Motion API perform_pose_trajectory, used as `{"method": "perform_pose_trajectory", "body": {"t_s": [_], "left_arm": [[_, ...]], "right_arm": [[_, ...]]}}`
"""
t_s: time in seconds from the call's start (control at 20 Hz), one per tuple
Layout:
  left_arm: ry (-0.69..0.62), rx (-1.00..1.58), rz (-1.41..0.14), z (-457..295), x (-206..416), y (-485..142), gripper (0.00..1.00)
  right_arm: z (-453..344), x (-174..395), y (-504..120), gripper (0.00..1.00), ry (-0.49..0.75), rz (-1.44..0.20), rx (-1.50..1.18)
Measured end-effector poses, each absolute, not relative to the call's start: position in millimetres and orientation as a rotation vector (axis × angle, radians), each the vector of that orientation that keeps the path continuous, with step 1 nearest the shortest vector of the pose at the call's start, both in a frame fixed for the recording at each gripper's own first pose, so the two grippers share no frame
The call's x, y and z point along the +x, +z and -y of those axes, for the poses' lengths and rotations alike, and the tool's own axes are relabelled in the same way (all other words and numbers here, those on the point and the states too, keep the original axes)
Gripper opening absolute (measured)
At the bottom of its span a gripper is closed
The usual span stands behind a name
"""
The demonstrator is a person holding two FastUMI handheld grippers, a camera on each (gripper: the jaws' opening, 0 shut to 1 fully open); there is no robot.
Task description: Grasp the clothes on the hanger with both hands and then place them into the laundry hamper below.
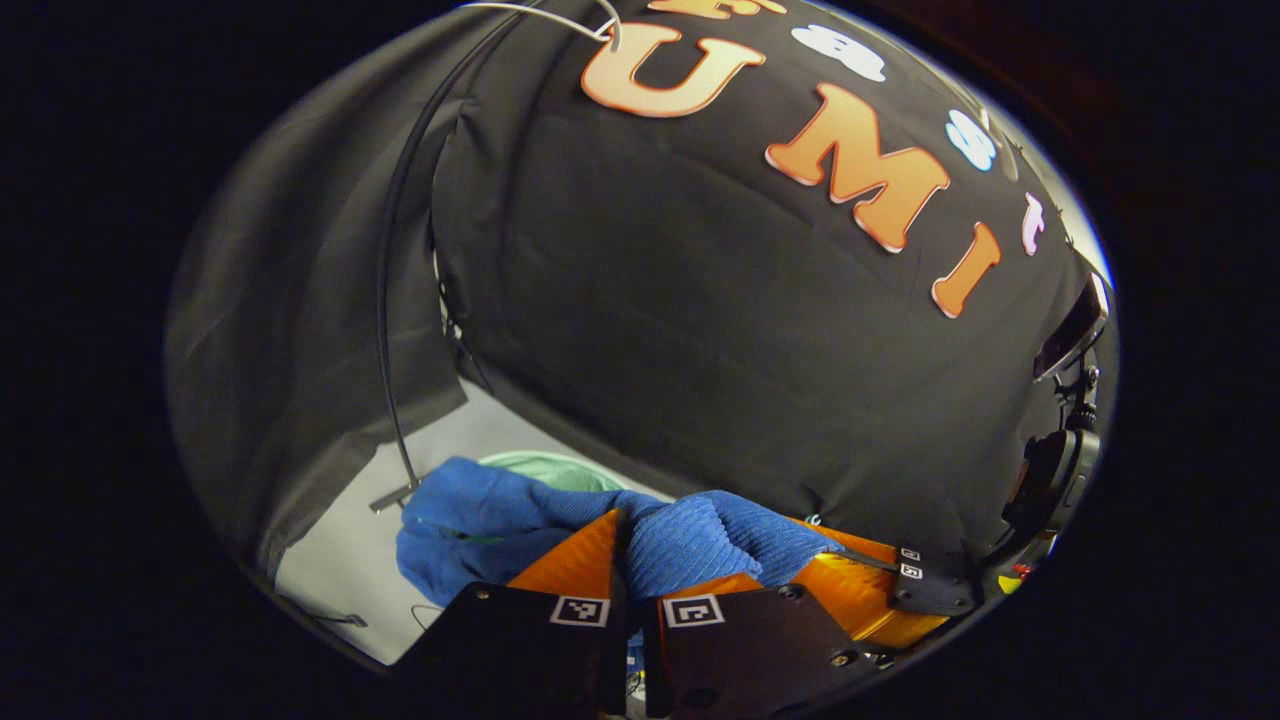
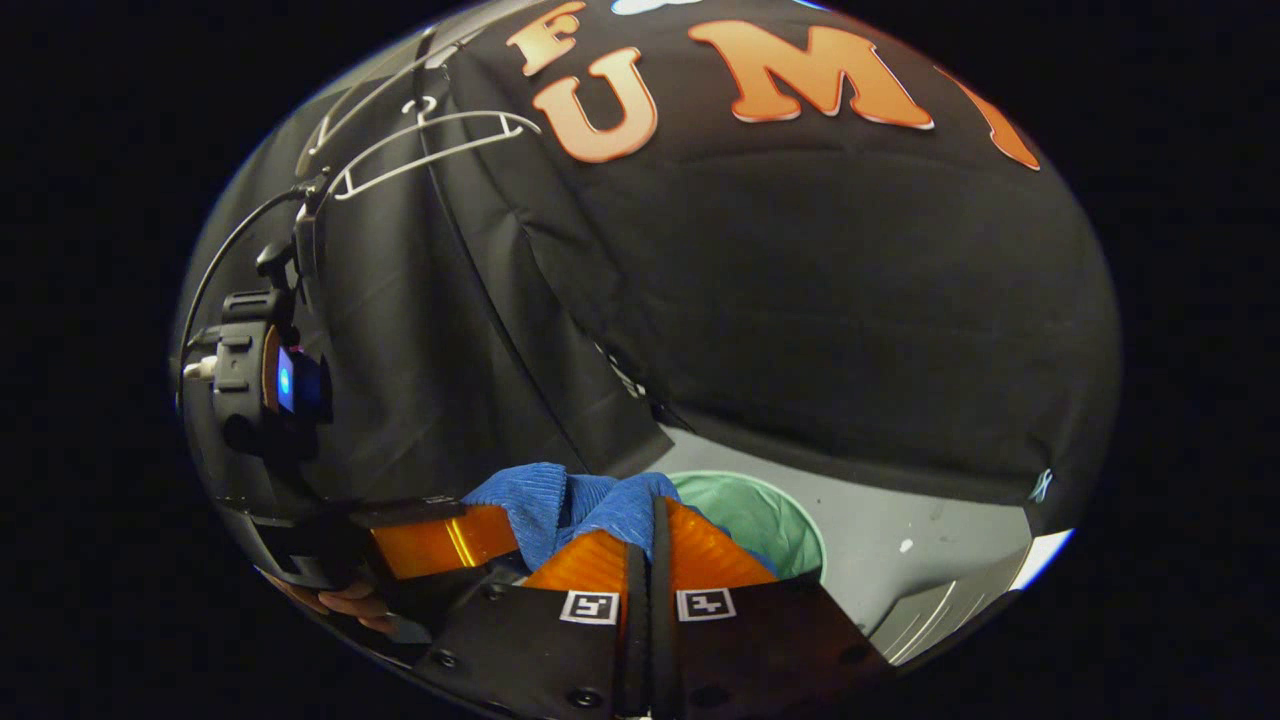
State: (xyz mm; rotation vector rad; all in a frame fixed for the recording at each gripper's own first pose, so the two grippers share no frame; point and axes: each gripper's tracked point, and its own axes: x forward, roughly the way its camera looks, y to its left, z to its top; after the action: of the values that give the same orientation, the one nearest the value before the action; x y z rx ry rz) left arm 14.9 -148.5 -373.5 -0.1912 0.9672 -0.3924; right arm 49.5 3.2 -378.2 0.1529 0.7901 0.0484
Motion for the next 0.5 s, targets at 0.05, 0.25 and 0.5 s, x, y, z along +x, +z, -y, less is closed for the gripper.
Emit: {"method": "perform_pose_trajectory", "body": {"t_s": [0.05, 0.25, 0.5], "left_arm": [[-0.390, -0.177, -0.995, 148, 8, -382, 0.05], [-0.369, -0.151, -1.055, 135, -13, -415, 0.00], [-0.294, -0.146, -1.127, 112, -31, -439, 0.22]], "right_arm": [[-2, 48, -389, 0.08, 0.037, -0.819, 0.159], [10, 35, -426, 0.08, -0.007, -0.916, 0.173], [14, 27, -457, 0.10, -0.046, -0.995, 0.177]]}}
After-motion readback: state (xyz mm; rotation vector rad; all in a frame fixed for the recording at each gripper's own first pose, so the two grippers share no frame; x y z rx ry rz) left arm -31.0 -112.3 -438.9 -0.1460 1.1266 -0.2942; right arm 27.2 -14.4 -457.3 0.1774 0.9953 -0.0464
